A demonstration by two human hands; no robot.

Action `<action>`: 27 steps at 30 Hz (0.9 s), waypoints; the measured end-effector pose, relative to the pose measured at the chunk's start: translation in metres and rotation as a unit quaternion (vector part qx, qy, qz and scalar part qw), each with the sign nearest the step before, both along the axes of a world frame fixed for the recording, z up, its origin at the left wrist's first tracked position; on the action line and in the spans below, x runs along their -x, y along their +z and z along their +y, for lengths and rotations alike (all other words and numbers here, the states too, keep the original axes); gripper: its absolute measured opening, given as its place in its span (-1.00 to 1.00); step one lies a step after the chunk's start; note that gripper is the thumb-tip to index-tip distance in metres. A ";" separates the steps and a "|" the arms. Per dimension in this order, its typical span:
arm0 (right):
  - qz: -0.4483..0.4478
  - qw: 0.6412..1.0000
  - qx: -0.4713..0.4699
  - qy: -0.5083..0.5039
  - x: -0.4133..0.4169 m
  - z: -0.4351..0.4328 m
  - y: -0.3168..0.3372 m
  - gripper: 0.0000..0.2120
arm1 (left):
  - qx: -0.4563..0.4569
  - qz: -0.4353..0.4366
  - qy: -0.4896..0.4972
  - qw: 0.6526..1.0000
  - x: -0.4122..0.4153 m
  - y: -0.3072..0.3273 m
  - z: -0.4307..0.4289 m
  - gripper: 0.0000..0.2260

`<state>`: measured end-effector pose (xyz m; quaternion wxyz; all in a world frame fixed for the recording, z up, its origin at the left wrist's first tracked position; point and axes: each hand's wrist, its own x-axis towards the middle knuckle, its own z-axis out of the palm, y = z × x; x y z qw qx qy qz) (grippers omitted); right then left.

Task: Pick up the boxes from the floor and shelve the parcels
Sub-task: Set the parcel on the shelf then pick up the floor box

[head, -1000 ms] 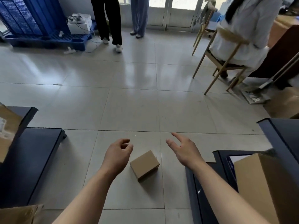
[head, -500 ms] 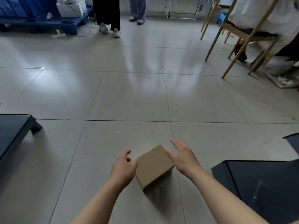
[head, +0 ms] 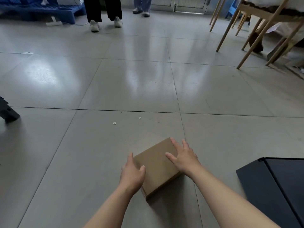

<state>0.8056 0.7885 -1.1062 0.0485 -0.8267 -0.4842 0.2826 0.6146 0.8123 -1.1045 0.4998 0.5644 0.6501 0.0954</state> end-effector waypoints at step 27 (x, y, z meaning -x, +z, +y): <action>-0.061 0.990 -0.025 0.126 -0.004 0.007 0.013 -0.46 | -0.063 0.006 -0.073 0.995 -0.003 0.017 0.029 -0.25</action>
